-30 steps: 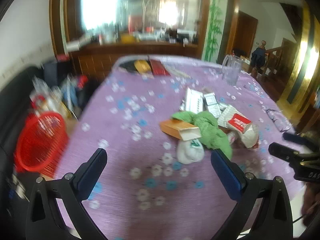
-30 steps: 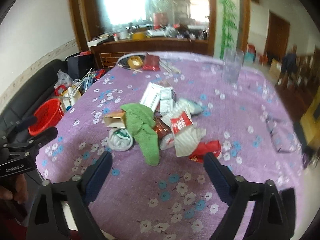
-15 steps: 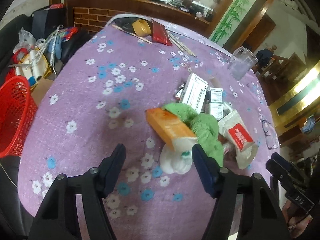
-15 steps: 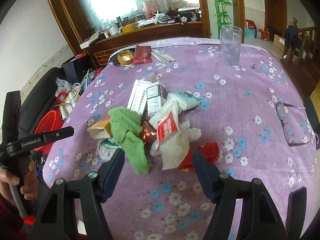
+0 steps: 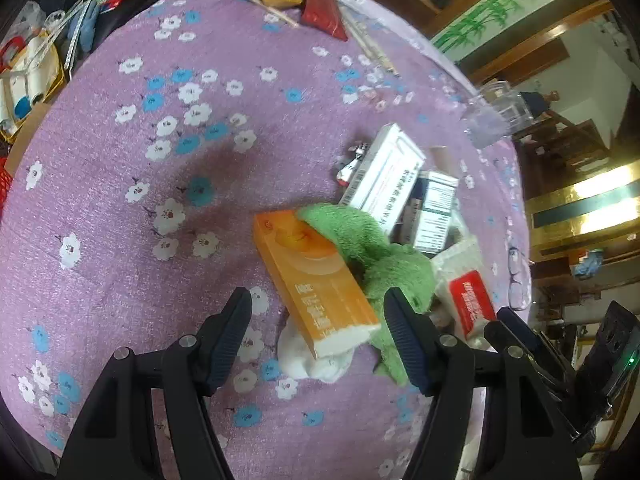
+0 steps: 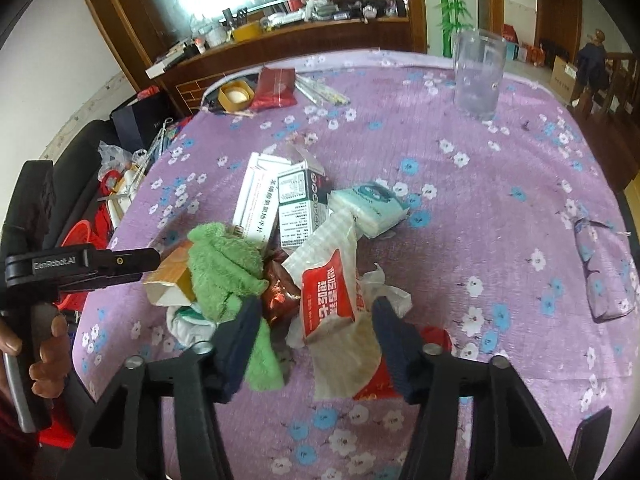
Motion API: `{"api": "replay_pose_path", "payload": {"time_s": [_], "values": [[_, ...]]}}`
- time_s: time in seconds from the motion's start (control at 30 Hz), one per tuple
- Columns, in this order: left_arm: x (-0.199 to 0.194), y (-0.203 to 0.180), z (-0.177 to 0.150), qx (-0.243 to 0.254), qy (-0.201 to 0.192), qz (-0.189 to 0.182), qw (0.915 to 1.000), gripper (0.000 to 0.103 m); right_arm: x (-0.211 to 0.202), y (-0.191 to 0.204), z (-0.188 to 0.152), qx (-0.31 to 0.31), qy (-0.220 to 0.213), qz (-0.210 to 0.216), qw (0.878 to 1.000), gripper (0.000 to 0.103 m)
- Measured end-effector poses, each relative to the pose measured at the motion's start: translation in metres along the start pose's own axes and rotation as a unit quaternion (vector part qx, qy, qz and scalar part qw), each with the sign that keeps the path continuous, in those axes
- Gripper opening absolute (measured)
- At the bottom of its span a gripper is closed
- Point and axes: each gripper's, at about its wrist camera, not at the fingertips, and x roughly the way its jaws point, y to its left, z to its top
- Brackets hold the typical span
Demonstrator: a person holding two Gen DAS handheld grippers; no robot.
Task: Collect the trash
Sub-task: 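Grasp the orange box with the left tool while the right tool grasps the white printed bag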
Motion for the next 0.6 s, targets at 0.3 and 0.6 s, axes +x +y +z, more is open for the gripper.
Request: {"api": "replay_pose_path", "payload": {"time_s": [0.3, 0.6], "values": [[0.028, 0.006, 0.002, -0.029, 0.024, -0.021, 0.9991, 0.056, 0.02, -0.004, -0.009, 0.004, 0.023, 0.01, 1.0, 0.014], [0.008, 0.003, -0.012, -0.019, -0.025, -0.024, 0.9992, 0.029, -0.006, -0.004, -0.028, 0.017, -0.001, 0.034, 0.999, 0.008]]}}
